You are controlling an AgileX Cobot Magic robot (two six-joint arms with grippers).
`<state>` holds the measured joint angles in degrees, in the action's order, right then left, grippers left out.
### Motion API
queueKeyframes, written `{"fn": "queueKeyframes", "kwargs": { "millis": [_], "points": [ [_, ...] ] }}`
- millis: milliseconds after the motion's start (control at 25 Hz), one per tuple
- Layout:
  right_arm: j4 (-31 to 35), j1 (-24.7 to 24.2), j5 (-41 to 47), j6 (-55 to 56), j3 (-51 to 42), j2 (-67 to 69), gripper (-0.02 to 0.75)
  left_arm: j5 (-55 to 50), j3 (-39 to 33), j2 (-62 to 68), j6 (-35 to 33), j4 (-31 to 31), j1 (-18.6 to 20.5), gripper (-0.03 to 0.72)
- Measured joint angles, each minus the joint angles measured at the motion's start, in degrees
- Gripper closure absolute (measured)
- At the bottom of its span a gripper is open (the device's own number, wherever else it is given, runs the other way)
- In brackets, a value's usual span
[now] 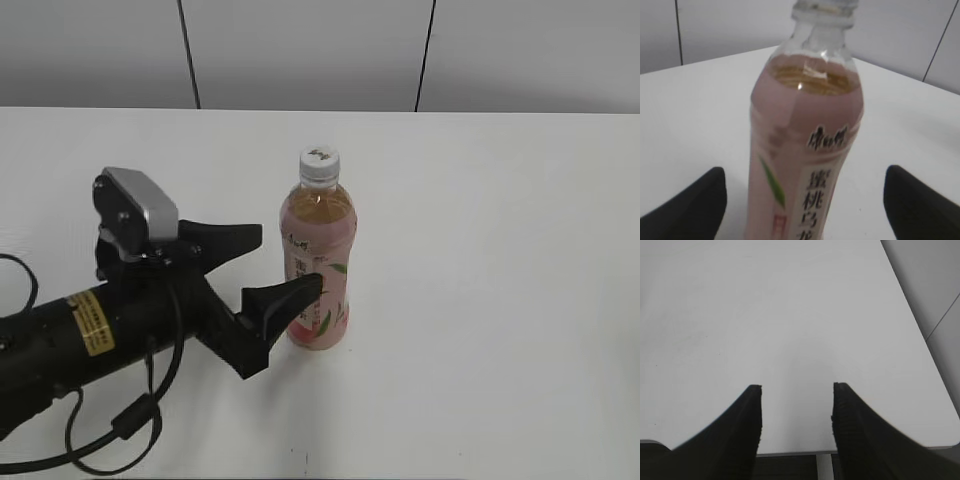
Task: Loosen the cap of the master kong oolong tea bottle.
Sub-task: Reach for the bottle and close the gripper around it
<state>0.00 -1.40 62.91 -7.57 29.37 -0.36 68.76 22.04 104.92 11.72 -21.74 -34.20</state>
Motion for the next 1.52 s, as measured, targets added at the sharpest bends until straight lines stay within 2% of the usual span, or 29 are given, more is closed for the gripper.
{"fn": "queueKeyframes", "kwargs": {
  "millis": [560,840,960,1160,1520],
  "points": [
    [0.0,0.0,0.0,0.0,0.0,0.0,0.383,0.5,8.8,7.0,0.0,-2.3,0.0,0.114],
    [0.0,0.0,0.0,0.0,0.0,0.0,0.383,0.4,9.7,8.0,0.0,-2.3,0.0,0.114],
    [0.0,0.0,0.0,0.0,0.0,0.0,0.383,0.5,10.5,8.0,0.0,-2.3,0.0,0.139],
    [0.0,0.0,0.0,0.0,0.0,0.0,0.383,0.3,11.5,8.0,0.0,-3.3,0.0,0.232],
    [0.0,0.0,0.0,0.0,0.0,0.0,0.383,-0.8,12.0,8.0,-0.1,-3.6,0.0,0.24]
  ]
}}
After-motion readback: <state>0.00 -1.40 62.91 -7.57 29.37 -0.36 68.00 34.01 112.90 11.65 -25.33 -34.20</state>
